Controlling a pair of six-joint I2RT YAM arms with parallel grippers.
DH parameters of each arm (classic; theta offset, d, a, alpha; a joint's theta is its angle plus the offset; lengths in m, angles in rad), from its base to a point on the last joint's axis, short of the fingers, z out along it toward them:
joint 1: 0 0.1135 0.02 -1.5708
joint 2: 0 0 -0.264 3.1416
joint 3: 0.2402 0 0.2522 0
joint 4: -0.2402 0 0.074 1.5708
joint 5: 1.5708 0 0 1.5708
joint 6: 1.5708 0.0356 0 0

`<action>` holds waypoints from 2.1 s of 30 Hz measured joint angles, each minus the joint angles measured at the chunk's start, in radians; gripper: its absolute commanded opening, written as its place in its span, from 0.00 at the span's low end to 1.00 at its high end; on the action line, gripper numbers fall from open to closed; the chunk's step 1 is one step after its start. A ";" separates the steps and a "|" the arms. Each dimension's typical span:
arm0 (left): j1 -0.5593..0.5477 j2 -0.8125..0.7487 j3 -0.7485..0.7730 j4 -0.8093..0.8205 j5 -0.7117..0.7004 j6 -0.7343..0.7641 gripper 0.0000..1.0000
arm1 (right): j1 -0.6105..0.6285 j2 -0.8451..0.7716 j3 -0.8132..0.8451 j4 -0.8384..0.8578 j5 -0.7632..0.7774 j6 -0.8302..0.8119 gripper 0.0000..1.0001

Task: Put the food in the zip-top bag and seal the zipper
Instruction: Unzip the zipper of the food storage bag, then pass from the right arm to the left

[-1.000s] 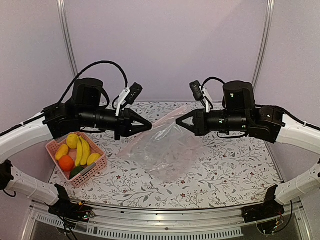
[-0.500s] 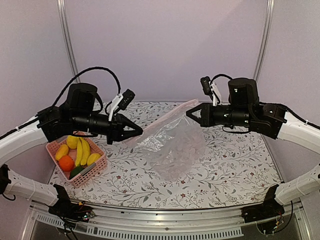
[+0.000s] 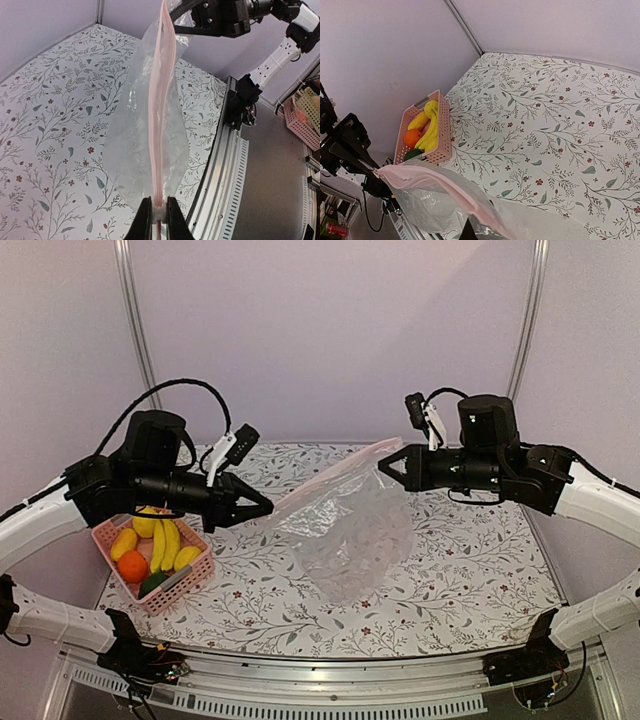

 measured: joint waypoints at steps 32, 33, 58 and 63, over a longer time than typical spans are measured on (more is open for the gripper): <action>0.005 -0.019 0.064 -0.028 -0.040 -0.113 0.88 | 0.010 0.065 0.123 -0.069 -0.223 -0.143 0.00; 0.005 -0.012 0.081 -0.014 -0.039 -0.120 0.87 | 0.014 0.074 0.133 -0.075 -0.239 -0.153 0.00; 0.005 0.166 0.123 0.047 0.047 -0.105 0.52 | 0.028 0.143 0.150 -0.130 -0.415 -0.188 0.00; 0.005 0.175 0.123 0.061 0.075 -0.105 0.49 | 0.029 0.145 0.150 -0.130 -0.421 -0.188 0.00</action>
